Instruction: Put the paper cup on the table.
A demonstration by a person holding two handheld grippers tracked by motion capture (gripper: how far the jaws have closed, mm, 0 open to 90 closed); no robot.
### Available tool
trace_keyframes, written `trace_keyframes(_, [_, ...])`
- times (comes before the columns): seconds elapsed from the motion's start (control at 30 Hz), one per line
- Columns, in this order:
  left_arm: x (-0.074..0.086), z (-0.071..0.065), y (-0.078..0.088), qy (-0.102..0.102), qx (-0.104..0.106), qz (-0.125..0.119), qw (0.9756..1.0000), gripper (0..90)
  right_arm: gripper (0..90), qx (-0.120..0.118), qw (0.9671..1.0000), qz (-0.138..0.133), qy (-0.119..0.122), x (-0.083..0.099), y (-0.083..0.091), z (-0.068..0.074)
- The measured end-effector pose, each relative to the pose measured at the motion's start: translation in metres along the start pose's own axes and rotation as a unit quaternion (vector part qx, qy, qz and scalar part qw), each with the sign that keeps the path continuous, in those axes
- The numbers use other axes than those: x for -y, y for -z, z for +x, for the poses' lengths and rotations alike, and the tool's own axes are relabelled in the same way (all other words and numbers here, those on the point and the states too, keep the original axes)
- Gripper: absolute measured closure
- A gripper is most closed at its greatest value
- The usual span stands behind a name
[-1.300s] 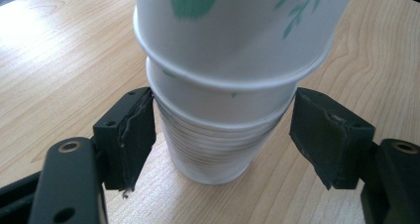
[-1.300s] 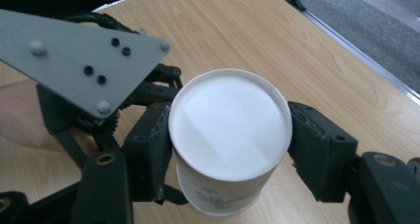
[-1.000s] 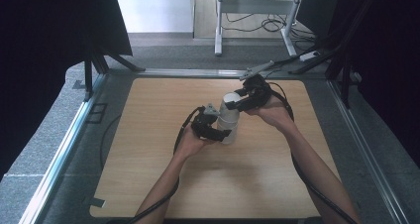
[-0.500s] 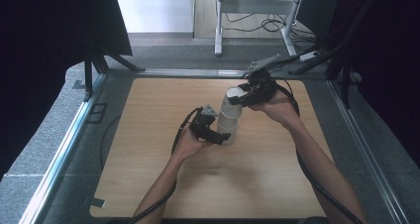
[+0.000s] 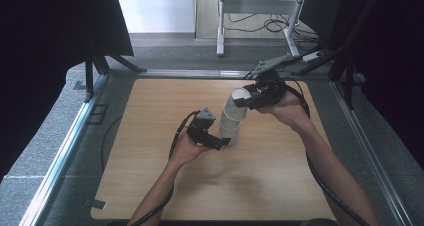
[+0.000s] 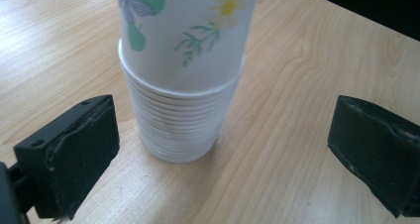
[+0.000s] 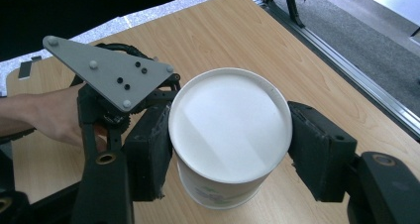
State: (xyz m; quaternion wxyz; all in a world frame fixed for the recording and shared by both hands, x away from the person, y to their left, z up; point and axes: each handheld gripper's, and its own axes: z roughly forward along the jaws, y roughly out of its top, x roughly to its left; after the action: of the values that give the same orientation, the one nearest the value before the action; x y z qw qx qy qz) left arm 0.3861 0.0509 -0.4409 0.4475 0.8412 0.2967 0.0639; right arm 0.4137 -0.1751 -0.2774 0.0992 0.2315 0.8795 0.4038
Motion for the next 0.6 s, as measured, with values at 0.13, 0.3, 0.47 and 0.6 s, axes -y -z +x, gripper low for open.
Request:
trace_keyframes(0.13, [0.002, -0.004, 0.005, -0.003, 0.002, -0.006, 1.0000, 0.0, 37.3, -0.002, 1.0000, -0.001, 0.006, 0.001, 0.006, 0.005])
trace_keyframes(0.3, [0.006, -0.008, 0.009, -0.009, 0.006, -0.012, 0.9999, 0.0, 37.3, -0.009, 0.9999, 0.001, 0.011, 0.006, 0.011, 0.013])
trace_keyframes(0.47, [0.009, -0.013, 0.011, -0.009, 0.016, -0.018, 0.9997, 0.0, 37.3, -0.017, 0.9998, 0.002, 0.014, 0.013, 0.011, 0.019])
trace_keyframes(0.6, [0.011, -0.017, 0.012, -0.013, 0.024, -0.020, 0.9994, 0.0, 37.3, -0.023, 0.9996, 0.001, 0.019, 0.018, 0.010, 0.025])
